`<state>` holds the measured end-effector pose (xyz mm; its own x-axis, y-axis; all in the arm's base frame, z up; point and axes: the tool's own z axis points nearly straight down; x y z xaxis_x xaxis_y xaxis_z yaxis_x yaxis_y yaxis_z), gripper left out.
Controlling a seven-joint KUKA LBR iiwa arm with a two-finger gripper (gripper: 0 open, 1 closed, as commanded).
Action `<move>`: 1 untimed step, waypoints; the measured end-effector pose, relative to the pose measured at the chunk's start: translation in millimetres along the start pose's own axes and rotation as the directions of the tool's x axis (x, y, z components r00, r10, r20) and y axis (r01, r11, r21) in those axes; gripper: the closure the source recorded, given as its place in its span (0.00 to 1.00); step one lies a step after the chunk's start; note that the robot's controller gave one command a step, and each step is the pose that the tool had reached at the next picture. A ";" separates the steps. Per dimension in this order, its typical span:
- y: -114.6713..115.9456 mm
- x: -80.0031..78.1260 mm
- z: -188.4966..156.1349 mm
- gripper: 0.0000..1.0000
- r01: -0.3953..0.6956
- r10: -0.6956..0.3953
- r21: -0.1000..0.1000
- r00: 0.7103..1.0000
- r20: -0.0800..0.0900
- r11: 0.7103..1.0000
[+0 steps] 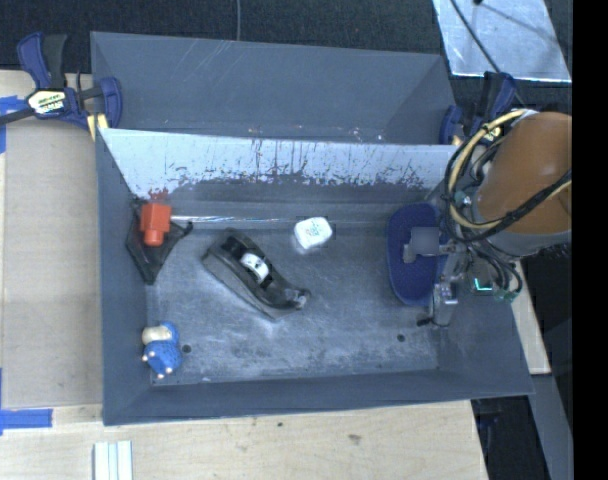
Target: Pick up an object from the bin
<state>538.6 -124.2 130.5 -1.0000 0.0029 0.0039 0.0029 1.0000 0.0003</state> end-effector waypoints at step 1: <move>8.0 -40.7 61.6 0.00 -0.002 0.002 0.001 1.000 0.011 1.000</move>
Offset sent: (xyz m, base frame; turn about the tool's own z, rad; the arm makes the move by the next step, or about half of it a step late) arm 0.0381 0.0078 -0.0605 0.0034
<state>579.1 -116.3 68.7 -1.0000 0.0054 -0.0069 0.0054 1.0000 -0.0005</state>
